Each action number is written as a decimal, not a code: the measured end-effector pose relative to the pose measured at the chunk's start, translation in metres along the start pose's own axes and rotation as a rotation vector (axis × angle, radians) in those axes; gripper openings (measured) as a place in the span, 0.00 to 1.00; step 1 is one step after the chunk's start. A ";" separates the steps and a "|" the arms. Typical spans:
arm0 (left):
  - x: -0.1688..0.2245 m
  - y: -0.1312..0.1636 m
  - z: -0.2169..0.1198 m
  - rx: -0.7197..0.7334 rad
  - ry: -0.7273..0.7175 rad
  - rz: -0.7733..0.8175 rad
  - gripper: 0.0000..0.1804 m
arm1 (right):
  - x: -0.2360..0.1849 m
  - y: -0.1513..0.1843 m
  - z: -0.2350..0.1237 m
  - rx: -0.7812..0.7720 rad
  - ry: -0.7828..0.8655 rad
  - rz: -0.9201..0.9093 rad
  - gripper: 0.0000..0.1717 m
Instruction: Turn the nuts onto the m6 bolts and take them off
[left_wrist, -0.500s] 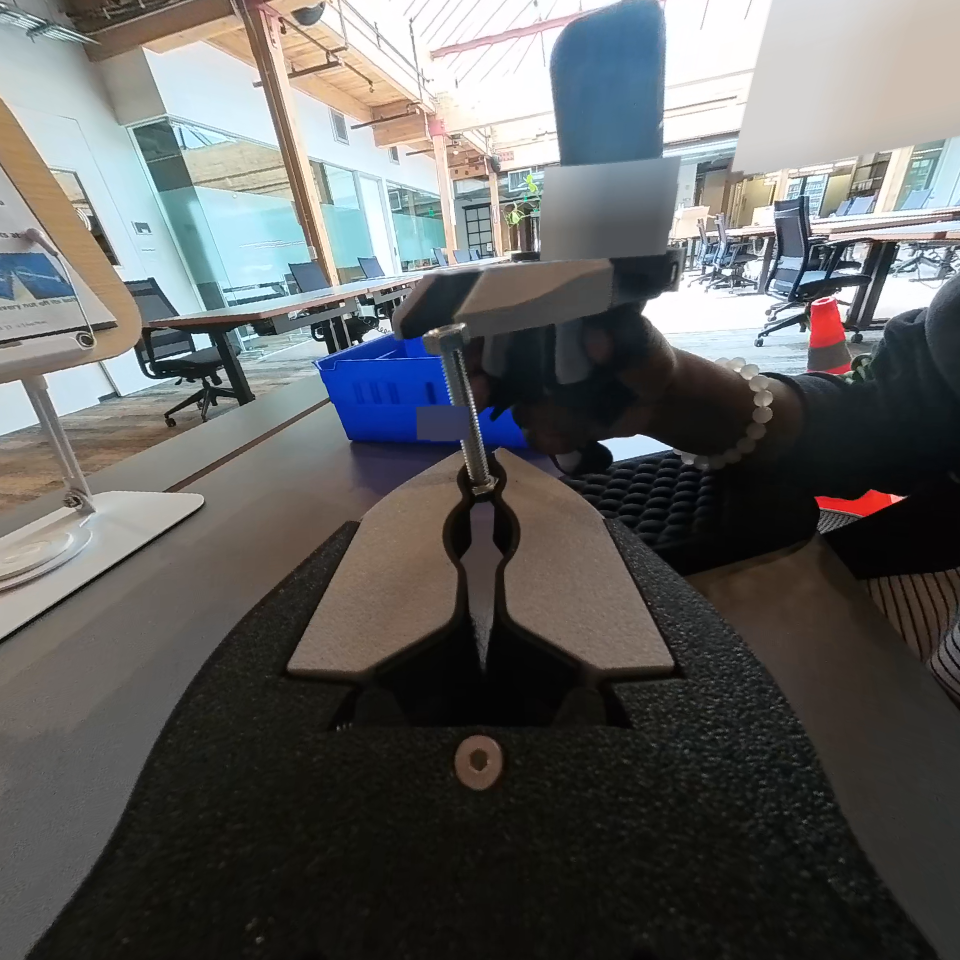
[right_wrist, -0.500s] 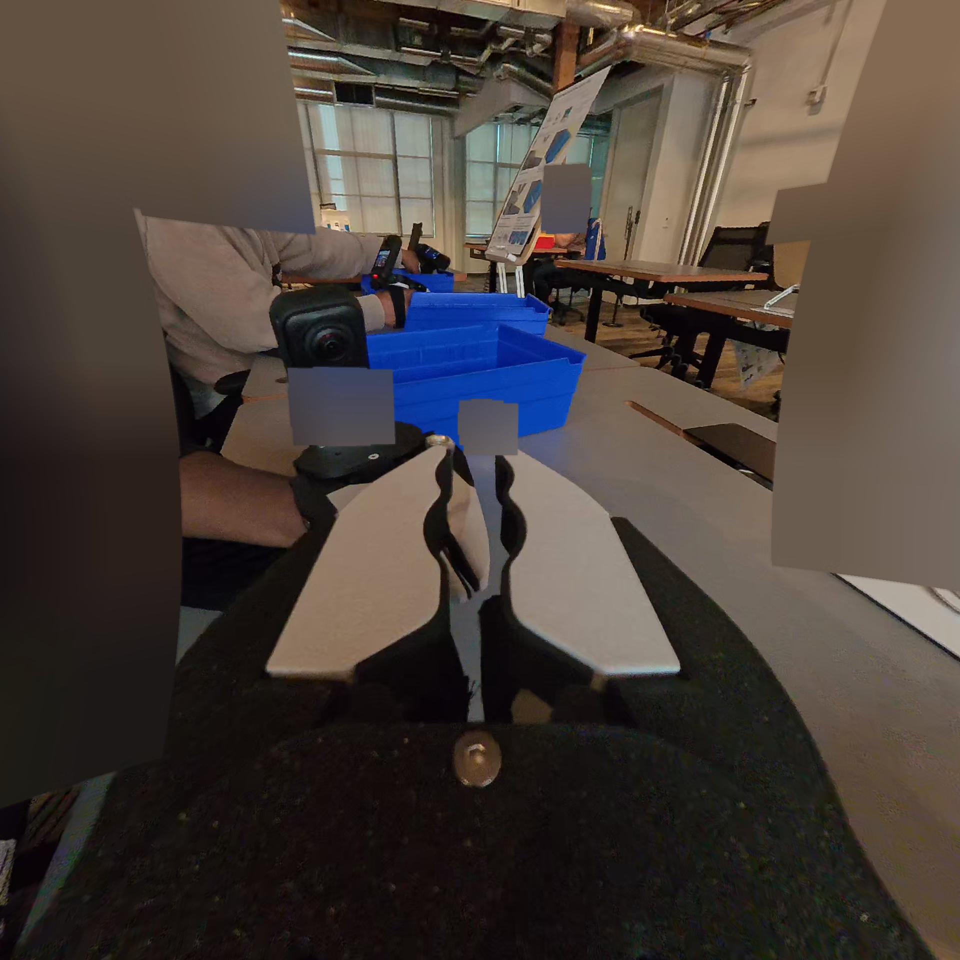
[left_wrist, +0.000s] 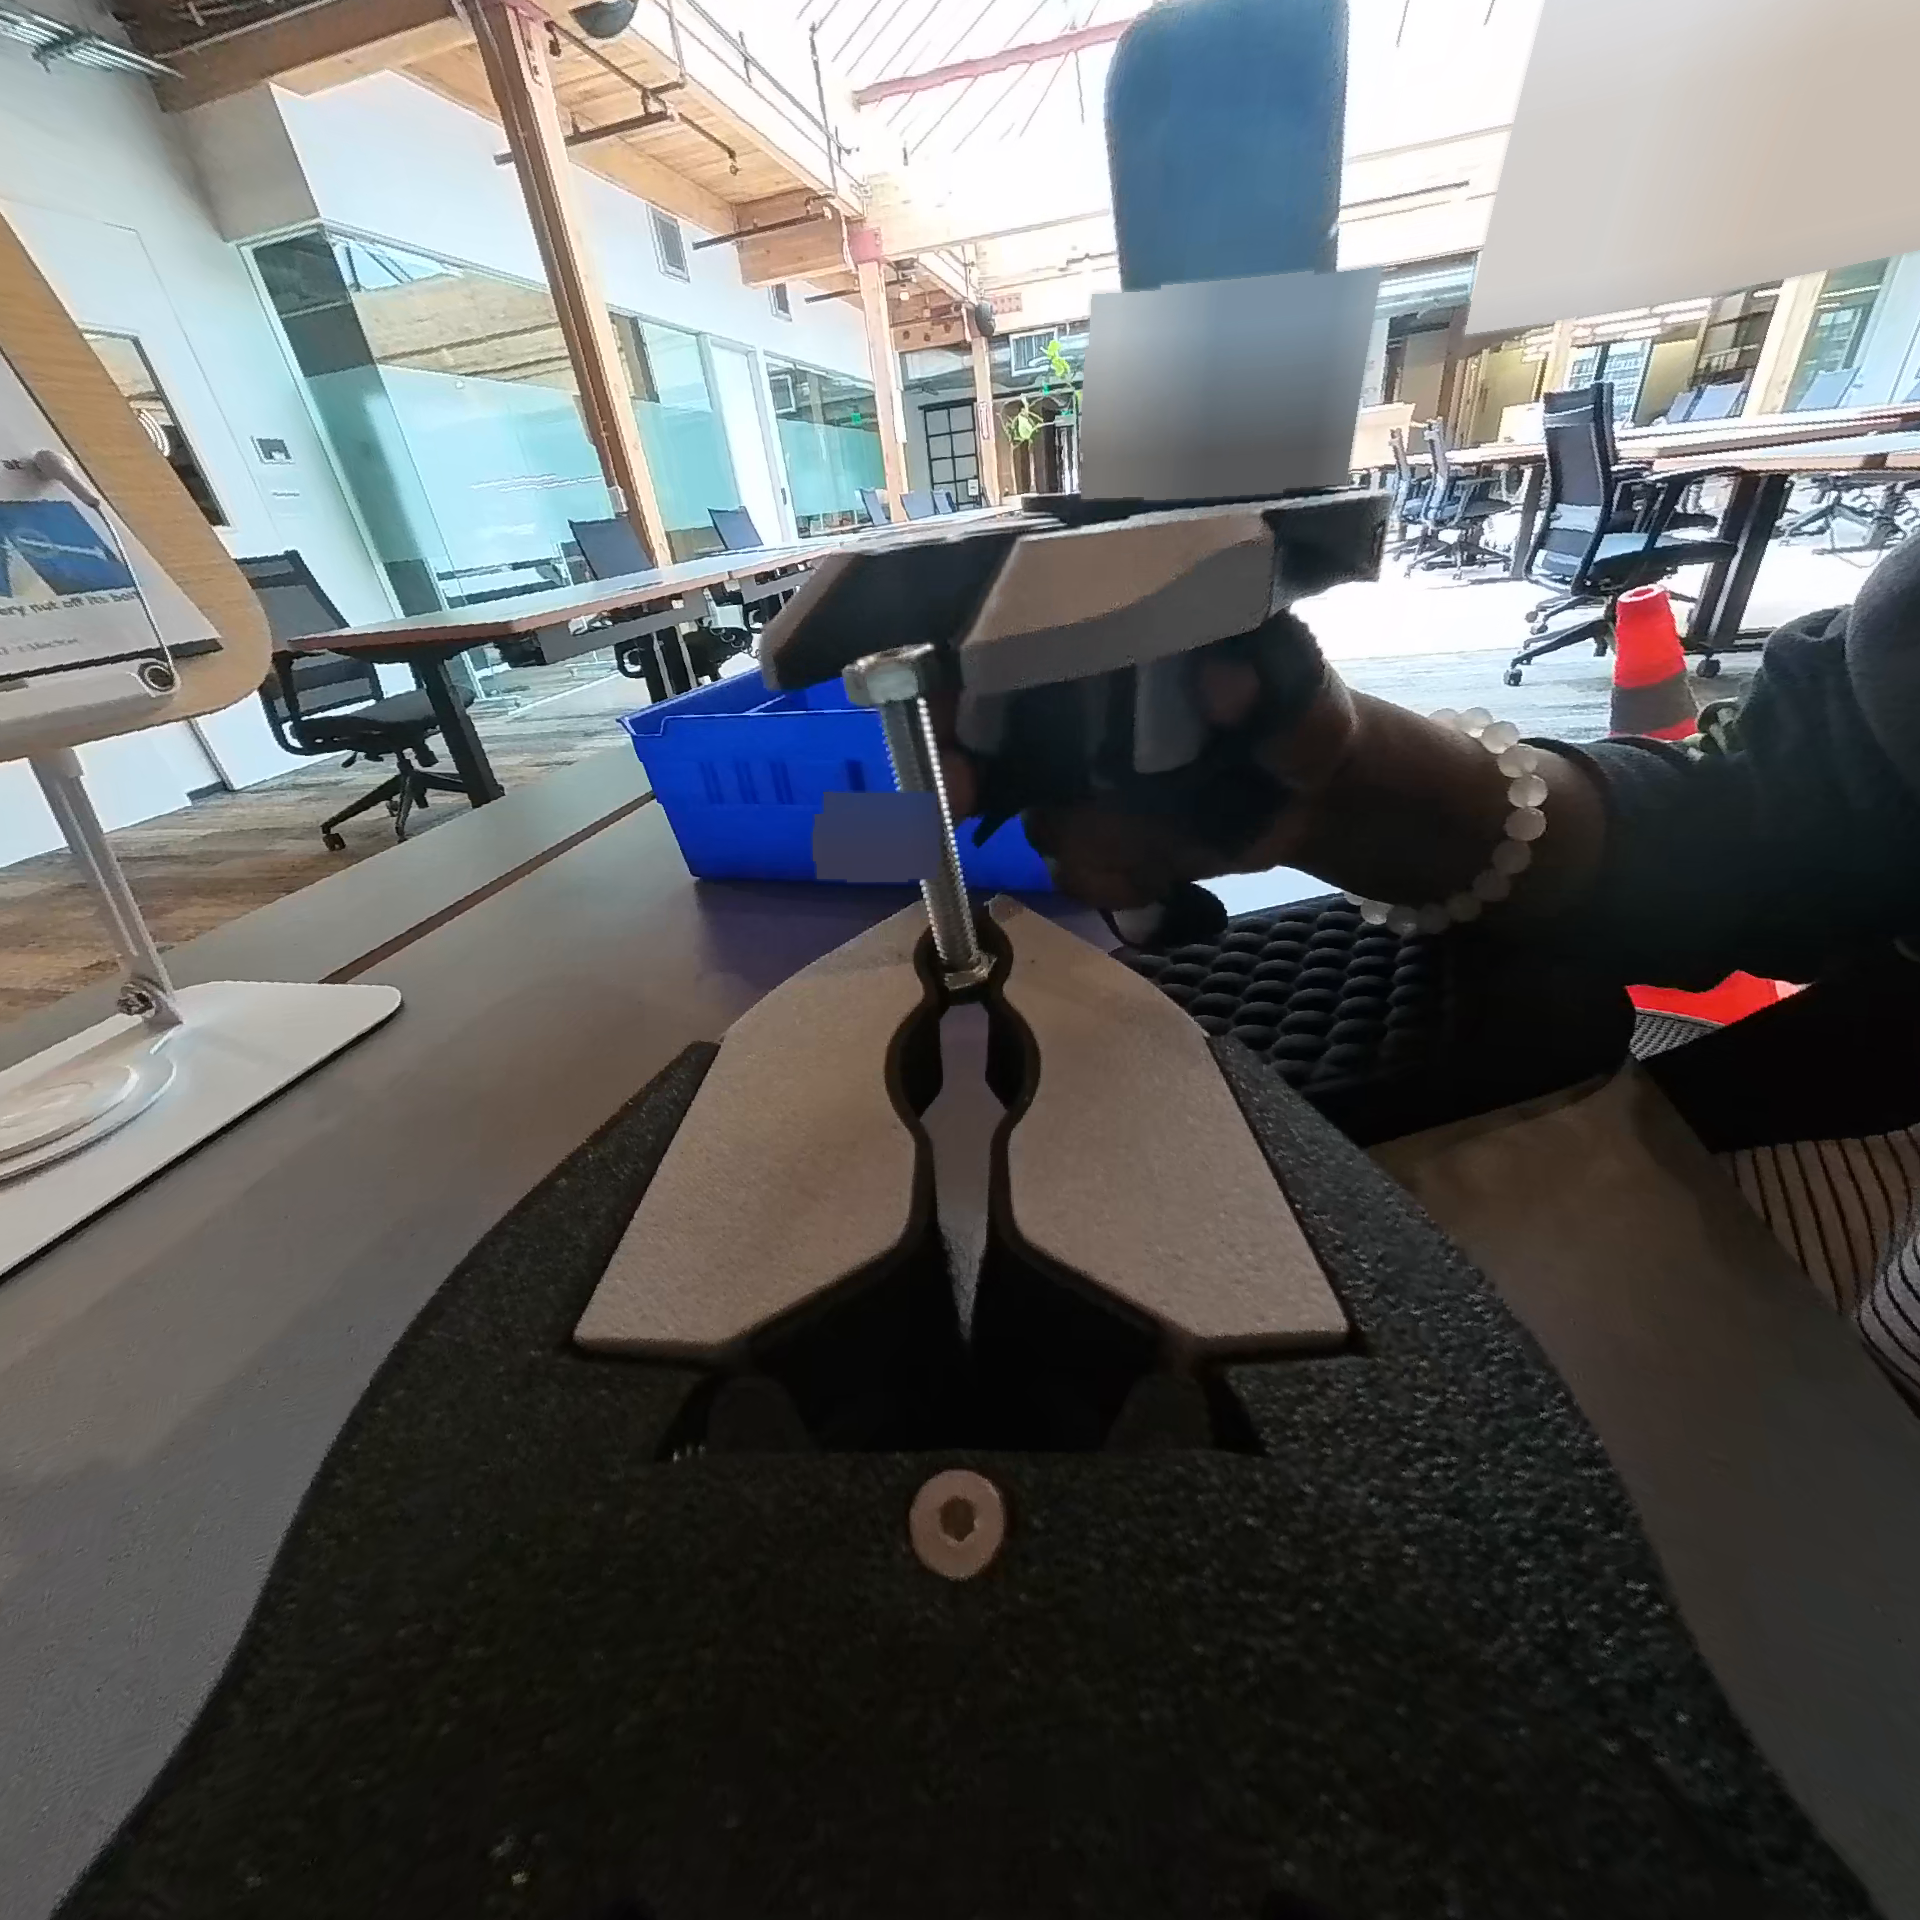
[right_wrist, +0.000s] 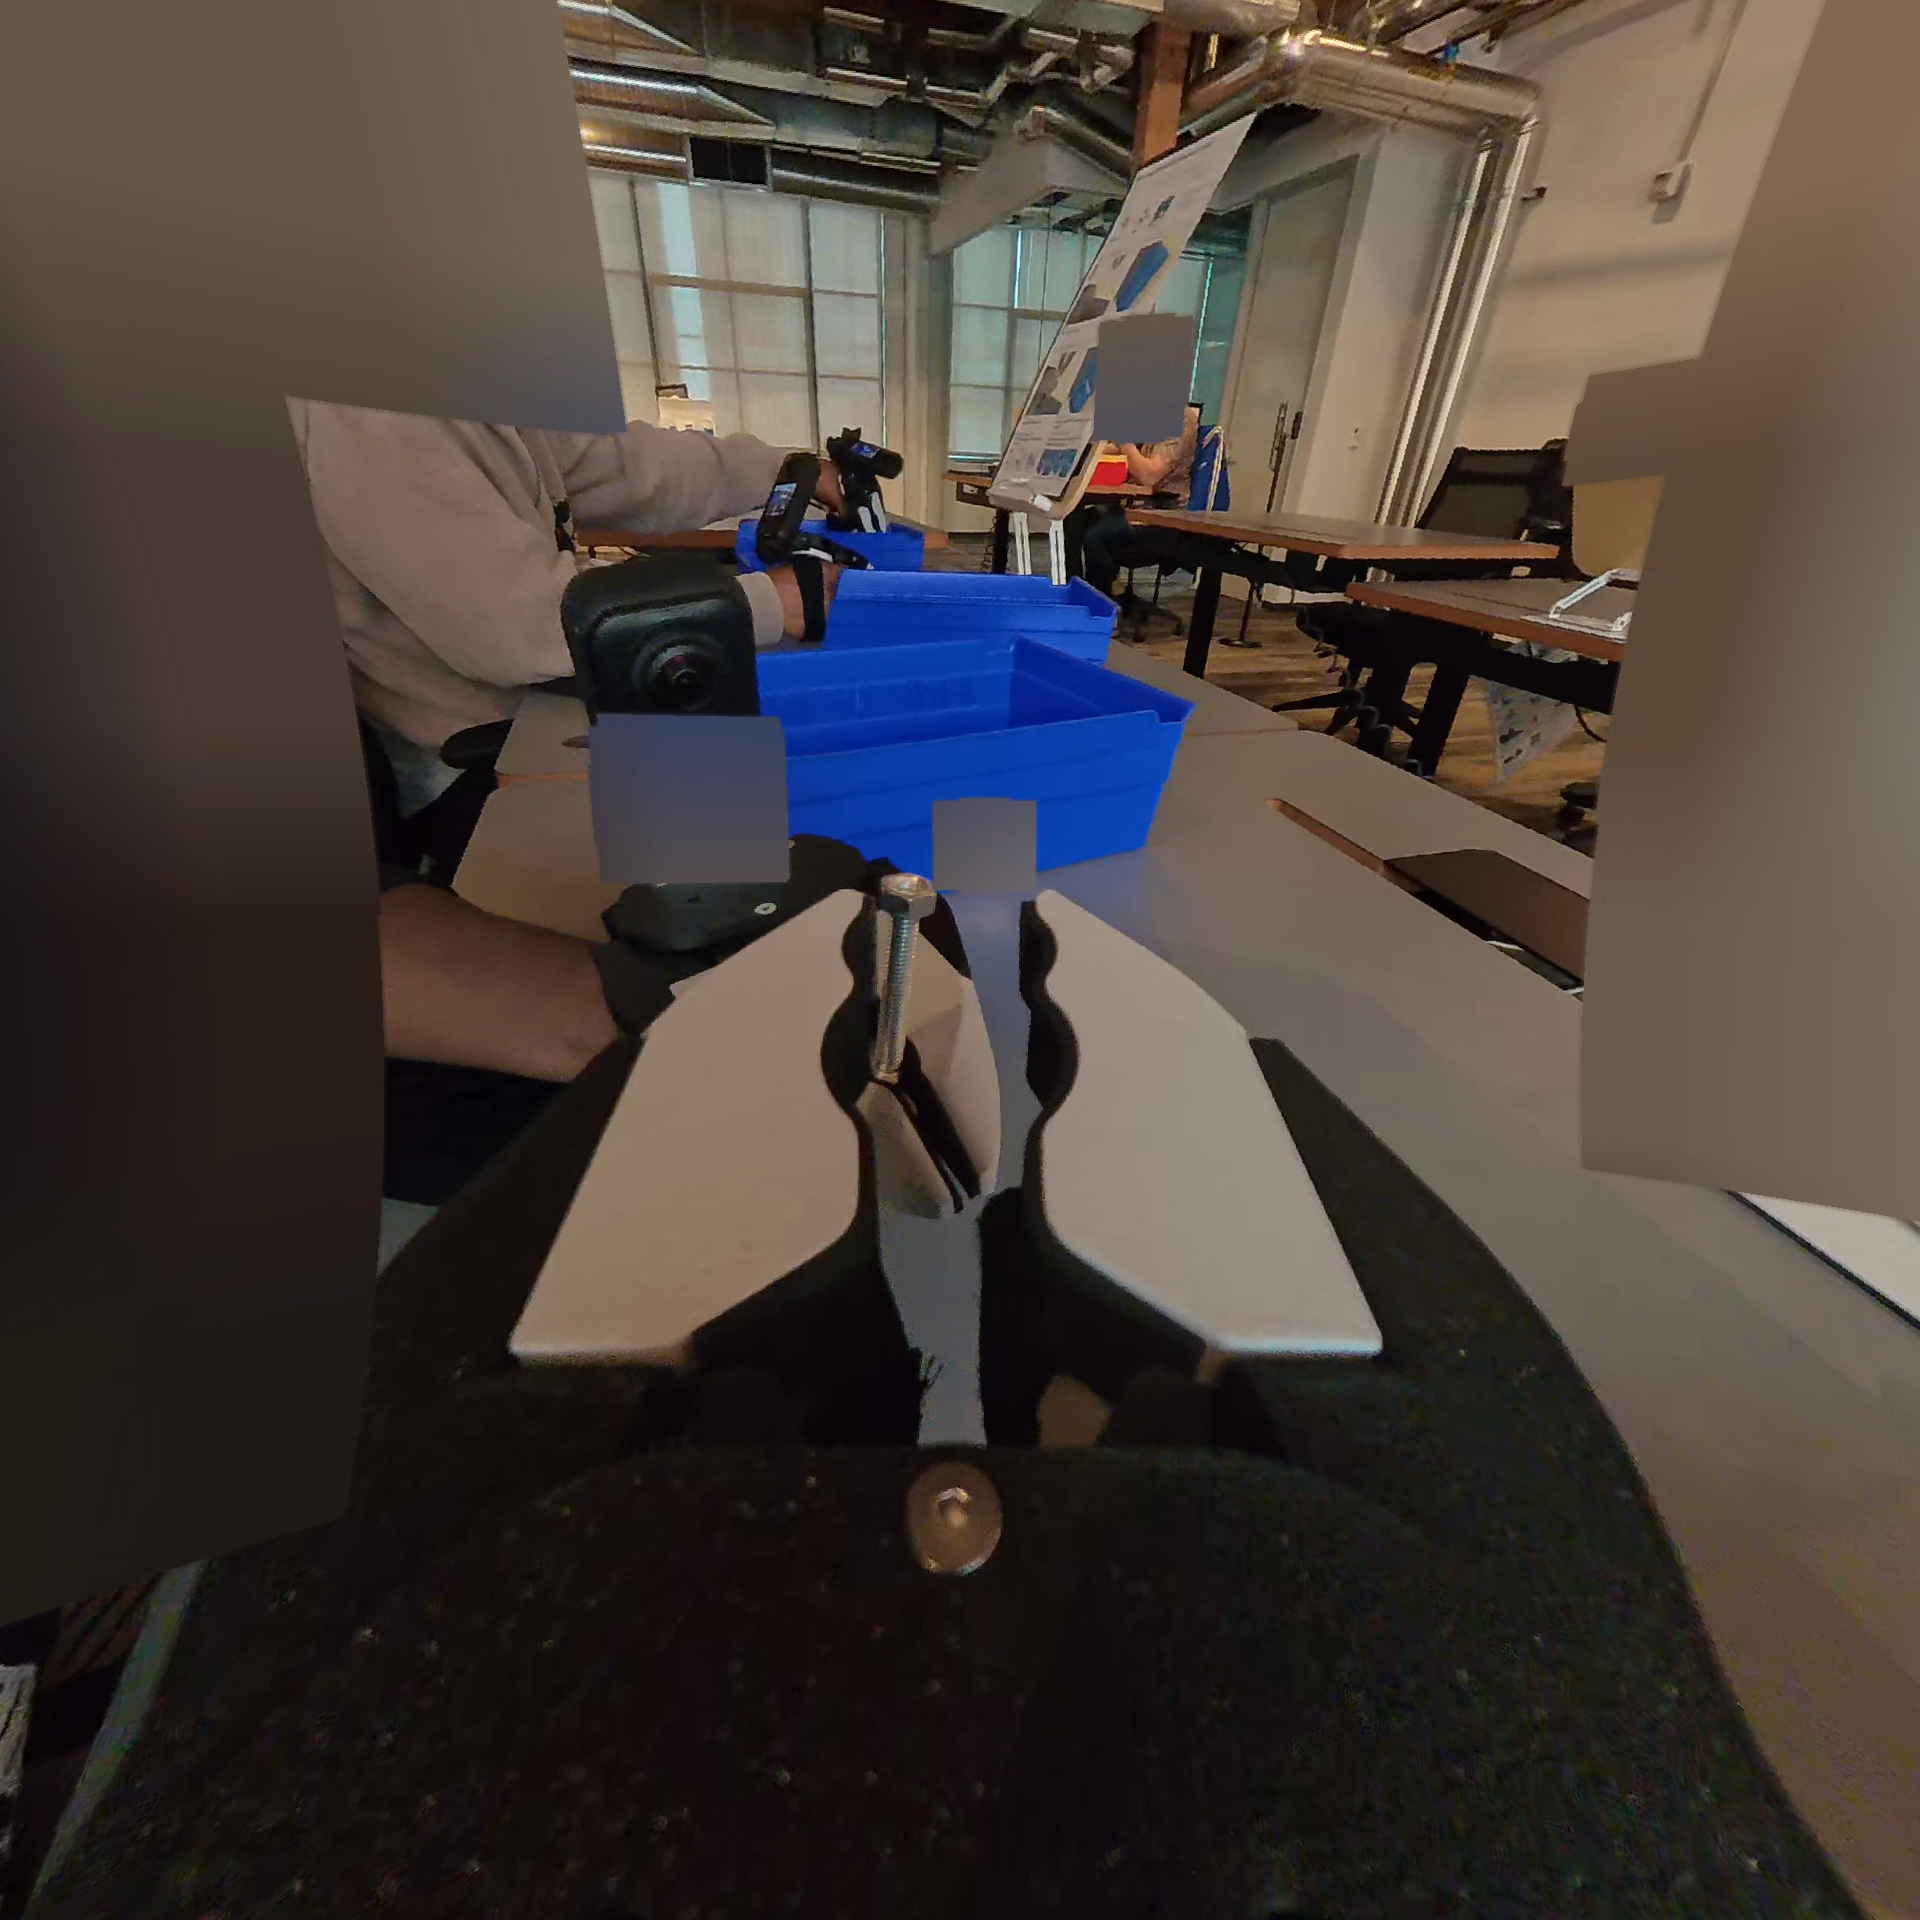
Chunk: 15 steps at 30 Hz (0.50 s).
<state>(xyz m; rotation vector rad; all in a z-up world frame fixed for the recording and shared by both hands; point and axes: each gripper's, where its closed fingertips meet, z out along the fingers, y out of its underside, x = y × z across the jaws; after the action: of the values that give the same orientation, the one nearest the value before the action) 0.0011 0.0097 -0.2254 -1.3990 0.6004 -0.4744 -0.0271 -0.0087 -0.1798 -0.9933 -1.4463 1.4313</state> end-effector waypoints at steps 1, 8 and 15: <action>0.000 0.000 0.000 0.000 0.000 0.000 0.02 | 0.001 0.000 0.000 0.000 0.007 0.002 0.14; -0.001 0.000 0.000 0.000 -0.004 -0.006 0.02 | 0.009 -0.003 -0.007 -0.009 0.020 -0.012 0.12; -0.002 0.003 0.000 -0.002 -0.002 -0.025 0.02 | 0.003 -0.018 -0.019 -0.475 -0.225 -0.143 0.21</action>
<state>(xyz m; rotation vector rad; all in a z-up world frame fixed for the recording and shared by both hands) 0.0001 0.0114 -0.2278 -1.4098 0.5822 -0.4921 -0.0094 -0.0003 -0.1625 -1.0066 -2.0429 1.1456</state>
